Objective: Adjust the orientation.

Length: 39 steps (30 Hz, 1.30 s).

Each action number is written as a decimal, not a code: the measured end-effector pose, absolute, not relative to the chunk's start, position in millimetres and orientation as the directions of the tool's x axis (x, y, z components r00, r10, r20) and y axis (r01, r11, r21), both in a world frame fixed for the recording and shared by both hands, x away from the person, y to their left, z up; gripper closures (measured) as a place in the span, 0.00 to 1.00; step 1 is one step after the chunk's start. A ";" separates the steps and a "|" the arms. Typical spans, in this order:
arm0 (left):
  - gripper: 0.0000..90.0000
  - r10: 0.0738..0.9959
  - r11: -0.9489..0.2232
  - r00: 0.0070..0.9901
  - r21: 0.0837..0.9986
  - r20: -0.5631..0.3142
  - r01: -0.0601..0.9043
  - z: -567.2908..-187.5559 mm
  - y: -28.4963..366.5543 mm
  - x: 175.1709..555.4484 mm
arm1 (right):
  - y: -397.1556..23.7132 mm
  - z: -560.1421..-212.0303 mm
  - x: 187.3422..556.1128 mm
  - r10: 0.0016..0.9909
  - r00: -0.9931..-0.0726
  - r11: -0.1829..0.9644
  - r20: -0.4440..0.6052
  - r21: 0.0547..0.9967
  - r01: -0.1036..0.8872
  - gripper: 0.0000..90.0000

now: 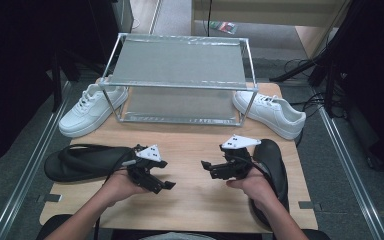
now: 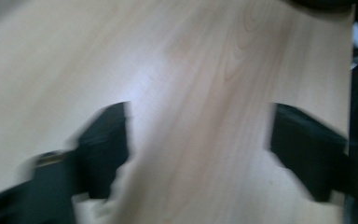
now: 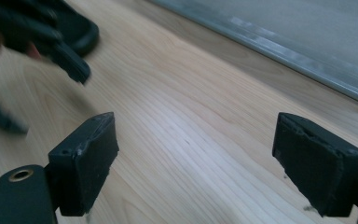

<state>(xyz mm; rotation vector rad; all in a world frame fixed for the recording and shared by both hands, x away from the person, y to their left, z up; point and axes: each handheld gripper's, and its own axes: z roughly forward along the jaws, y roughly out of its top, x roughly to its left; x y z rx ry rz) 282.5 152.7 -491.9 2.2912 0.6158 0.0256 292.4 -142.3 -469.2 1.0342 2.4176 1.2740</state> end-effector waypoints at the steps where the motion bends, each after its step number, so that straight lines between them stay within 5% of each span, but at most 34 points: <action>1: 0.36 0.446 -0.607 0.881 0.672 -0.156 0.425 -489.6 151.8 285.3 | -146.1 -470.2 293.2 0.676 -0.728 0.386 0.114 0.787 0.481 0.15; 6: 0.44 0.483 -0.556 0.831 0.637 -0.275 0.534 -491.1 153.2 297.3 | -150.9 -472.7 296.6 0.612 -0.772 0.408 0.173 0.767 0.495 0.18; 14: 0.56 0.489 -0.548 0.833 0.651 -0.259 0.525 -485.7 168.1 291.8 | -151.2 -473.7 293.0 0.628 -0.767 0.451 0.129 0.743 0.495 0.19; 18: 0.66 0.486 -0.580 0.838 0.626 -0.248 0.521 -477.1 172.7 290.2 | -152.4 -474.9 293.3 0.598 -0.783 0.483 0.168 0.704 0.520 0.47; 26: 0.50 0.496 -0.596 0.835 0.607 -0.237 0.526 -480.4 174.0 293.4 | -155.2 -469.0 296.7 0.555 -0.819 0.472 0.144 0.757 0.453 0.51; 39: 0.49 0.520 -0.583 0.814 0.588 -0.259 0.560 -482.2 183.7 290.0 | -143.2 -467.7 296.6 0.505 -0.860 0.528 0.079 0.760 0.380 0.54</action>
